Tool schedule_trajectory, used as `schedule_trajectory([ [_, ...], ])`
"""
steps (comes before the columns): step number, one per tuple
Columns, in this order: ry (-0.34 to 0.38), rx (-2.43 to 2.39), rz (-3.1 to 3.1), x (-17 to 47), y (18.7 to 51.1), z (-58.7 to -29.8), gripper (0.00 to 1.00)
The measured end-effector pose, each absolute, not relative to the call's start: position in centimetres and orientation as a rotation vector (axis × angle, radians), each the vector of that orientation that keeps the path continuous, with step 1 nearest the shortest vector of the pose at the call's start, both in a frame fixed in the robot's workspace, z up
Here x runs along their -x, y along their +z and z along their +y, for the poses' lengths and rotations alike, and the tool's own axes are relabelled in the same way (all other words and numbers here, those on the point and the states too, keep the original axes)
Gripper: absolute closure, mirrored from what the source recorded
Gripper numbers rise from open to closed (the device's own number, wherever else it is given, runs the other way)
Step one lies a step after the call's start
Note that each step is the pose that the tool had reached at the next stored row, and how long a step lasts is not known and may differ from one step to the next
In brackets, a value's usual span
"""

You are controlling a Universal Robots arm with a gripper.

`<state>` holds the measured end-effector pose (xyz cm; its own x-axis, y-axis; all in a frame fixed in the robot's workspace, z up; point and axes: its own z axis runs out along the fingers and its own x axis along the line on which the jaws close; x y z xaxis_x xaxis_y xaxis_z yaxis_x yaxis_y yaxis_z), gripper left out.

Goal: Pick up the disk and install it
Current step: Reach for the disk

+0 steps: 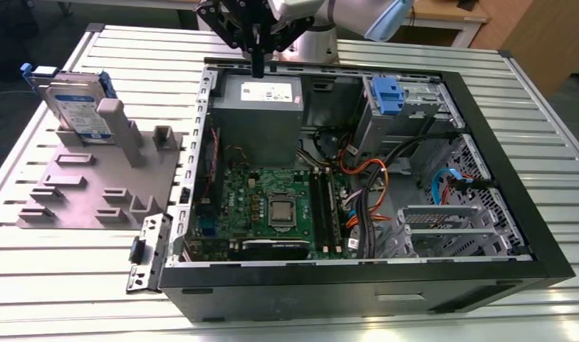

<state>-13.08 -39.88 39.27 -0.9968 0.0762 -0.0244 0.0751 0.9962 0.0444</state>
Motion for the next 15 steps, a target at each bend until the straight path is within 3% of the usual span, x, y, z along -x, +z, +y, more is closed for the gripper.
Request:
schedule_trajectory([
  [15, 0.067, -0.118, 3.113, 14.23, 39.11, -39.89, 0.89],
])
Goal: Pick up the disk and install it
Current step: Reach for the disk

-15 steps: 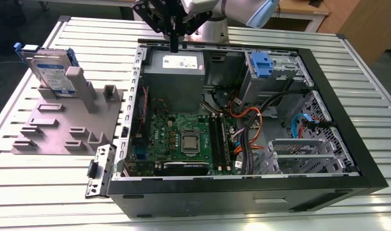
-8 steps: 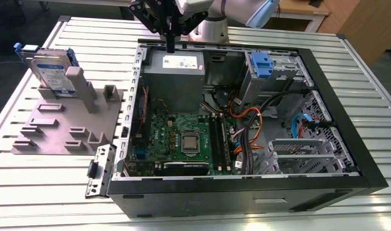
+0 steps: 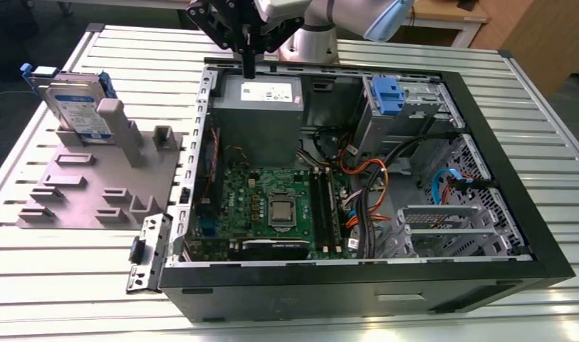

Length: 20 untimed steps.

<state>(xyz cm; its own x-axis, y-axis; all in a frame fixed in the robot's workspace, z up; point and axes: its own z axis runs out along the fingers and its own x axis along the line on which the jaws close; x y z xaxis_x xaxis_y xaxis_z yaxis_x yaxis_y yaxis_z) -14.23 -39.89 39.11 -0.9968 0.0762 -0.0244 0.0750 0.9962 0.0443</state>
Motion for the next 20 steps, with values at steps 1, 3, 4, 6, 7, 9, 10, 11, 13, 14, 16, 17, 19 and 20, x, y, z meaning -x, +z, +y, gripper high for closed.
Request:
schedule_trajectory([
  [1, 0.068, -0.118, 3.113, 14.32, 39.11, -39.88, 0.89],
  [3, 0.068, -0.118, 3.112, 14.48, 39.10, -39.88, 0.89],
  [4, 0.068, -0.118, 3.112, 14.52, 39.09, -39.88, 0.89],
  [6, 0.068, -0.118, 3.113, 14.53, 39.10, -39.88, 0.89],
  [7, 0.068, -0.118, 3.113, 14.56, 39.10, -39.88, 0.89],
  [9, 0.068, -0.118, 3.113, 14.62, 39.10, -39.88, 0.89],
  [10, 0.068, -0.118, 3.113, 14.63, 39.10, -39.88, 0.89],
  [11, 0.068, -0.118, 3.112, 14.67, 39.10, -39.88, 0.89],
  [13, 0.068, -0.118, 3.112, 14.71, 39.09, -39.88, 0.89],
  [14, 0.068, -0.118, 3.113, 14.73, 39.08, -39.88, 0.89],
  [16, 0.068, -0.118, 3.113, 14.89, 39.00, -39.88, 0.89],
  [17, 0.068, -0.118, 3.114, 14.89, 39.00, -39.88, 0.89],
  [19, 0.068, -0.118, 3.113, 14.93, 38.99, -39.88, 0.89],
  [20, 0.068, -0.118, 3.113, 14.94, 38.98, -39.88, 0.89],
])
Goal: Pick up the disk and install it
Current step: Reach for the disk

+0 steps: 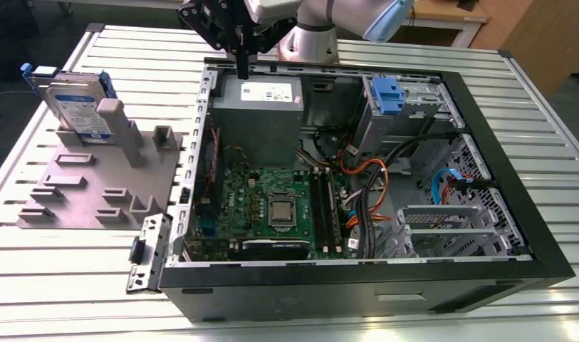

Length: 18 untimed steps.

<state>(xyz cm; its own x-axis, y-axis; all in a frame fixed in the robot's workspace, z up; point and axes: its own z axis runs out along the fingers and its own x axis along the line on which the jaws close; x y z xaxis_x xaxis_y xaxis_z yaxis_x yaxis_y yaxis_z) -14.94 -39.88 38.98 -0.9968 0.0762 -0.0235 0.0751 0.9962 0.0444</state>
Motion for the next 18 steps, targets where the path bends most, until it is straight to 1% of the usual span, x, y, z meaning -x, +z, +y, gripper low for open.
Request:
schedule_trajectory([
  [18, 0.068, -0.118, 3.115, 15.60, 38.75, -39.88, 0.89],
])
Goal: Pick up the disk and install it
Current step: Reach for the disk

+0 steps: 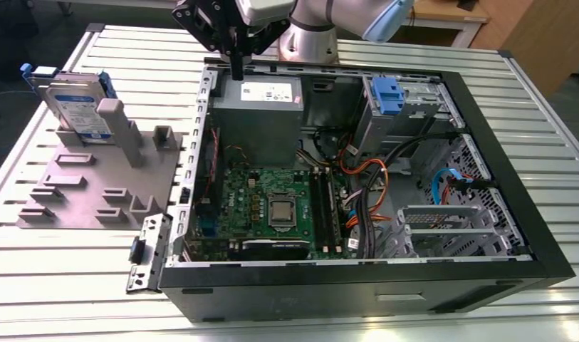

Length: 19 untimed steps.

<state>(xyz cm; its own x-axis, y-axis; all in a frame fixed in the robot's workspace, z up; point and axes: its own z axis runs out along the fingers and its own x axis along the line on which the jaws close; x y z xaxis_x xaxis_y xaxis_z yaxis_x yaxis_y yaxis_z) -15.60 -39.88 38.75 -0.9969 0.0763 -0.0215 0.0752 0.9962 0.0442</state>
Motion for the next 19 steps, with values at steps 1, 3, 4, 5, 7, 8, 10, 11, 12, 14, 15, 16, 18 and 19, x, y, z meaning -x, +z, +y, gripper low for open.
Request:
schedule_trajectory([
  [1, 0.068, -0.118, 3.115, 15.63, 38.74, -39.88, 0.89],
  [3, 0.068, -0.118, 3.116, 15.69, 38.75, -39.88, 0.89],
  [4, 0.068, -0.118, 3.115, 15.72, 38.74, -39.88, 0.89],
  [5, 0.068, -0.118, 3.115, 15.76, 38.74, -39.88, 0.89],
  [7, 0.068, -0.118, 3.116, 15.82, 38.74, -39.88, 0.89],
  [8, 0.068, -0.118, 3.116, 15.85, 38.73, -39.88, 0.89],
  [10, 0.067, -0.118, 3.116, 15.90, 38.73, -39.88, 0.89],
  [11, 0.068, -0.118, 3.116, 15.93, 38.72, -39.88, 0.89],
  [12, 0.068, -0.118, 3.116, 15.95, 38.72, -39.88, 0.89],
  [14, 0.068, -0.118, 3.116, 16.00, 38.71, -39.88, 0.89],
  [15, 0.068, -0.118, 3.116, 16.02, 38.70, -39.88, 0.89],
  [16, 0.067, -0.118, 3.116, 16.03, 38.70, -39.88, 0.89],
  [18, 0.067, -0.118, 3.116, 16.07, 38.69, -39.88, 0.89],
  [19, 0.067, -0.118, 3.116, 16.18, 38.66, -39.88, 0.89],
])
